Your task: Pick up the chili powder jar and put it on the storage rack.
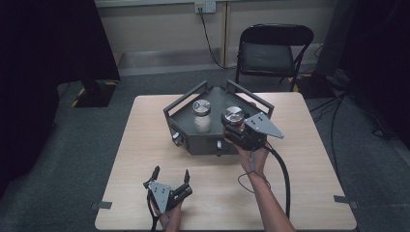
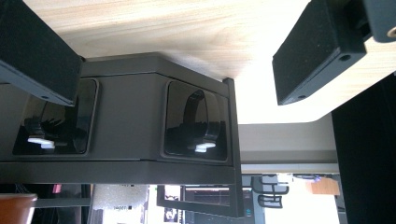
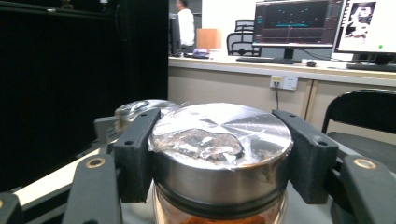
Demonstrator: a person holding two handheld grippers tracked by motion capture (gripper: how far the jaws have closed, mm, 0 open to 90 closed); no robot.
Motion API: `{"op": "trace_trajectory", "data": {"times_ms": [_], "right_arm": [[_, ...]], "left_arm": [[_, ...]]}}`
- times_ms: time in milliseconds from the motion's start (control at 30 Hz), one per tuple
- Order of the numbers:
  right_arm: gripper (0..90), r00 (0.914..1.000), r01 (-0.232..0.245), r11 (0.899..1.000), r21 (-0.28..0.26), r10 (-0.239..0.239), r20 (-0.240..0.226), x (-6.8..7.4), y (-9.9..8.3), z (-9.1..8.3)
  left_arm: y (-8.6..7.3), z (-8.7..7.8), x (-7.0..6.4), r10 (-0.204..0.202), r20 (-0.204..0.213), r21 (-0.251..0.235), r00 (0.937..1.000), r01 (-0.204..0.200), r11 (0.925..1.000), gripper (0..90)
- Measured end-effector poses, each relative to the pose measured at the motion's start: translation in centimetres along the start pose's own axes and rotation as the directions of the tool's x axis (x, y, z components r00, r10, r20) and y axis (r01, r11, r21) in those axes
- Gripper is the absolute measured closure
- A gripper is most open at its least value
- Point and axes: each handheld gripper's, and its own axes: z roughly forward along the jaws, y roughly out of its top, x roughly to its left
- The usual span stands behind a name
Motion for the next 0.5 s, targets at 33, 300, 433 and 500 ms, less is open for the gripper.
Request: {"op": "trace_trajectory", "data": {"times_ms": [33, 300, 433, 500], "right_arm": [[35.0, 0.9999, -0.004, 1.0, 0.004, 0.004, 0.01, 0.0, 0.0, 0.4], [35.0, 0.9988, -0.016, 1.0, 0.023, 0.015, 0.046, 0.7, 0.4, 2.4], [35.0, 0.9974, -0.026, 0.999, 0.034, 0.024, 0.068, 0.7, 0.4, 3.6], [35.0, 0.9966, -0.024, 0.999, 0.039, 0.021, 0.079, 0.7, 0.4, 4.0]], "left_arm": [[0.0, 0.0, 0.0, 0.0, 0.0, 0.0, 1.0, 0.0, 1.0, 1.2], [0.0, 0.0, 0.0, 0.0, 0.0, 0.0, 1.0, 0.0, 1.0, 1.3], [0.0, 0.0, 0.0, 0.0, 0.0, 0.0, 1.0, 0.0, 1.0, 1.2], [0.0, 0.0, 0.0, 0.0, 0.001, 0.0, 1.0, 0.0, 1.0, 1.2]]}}
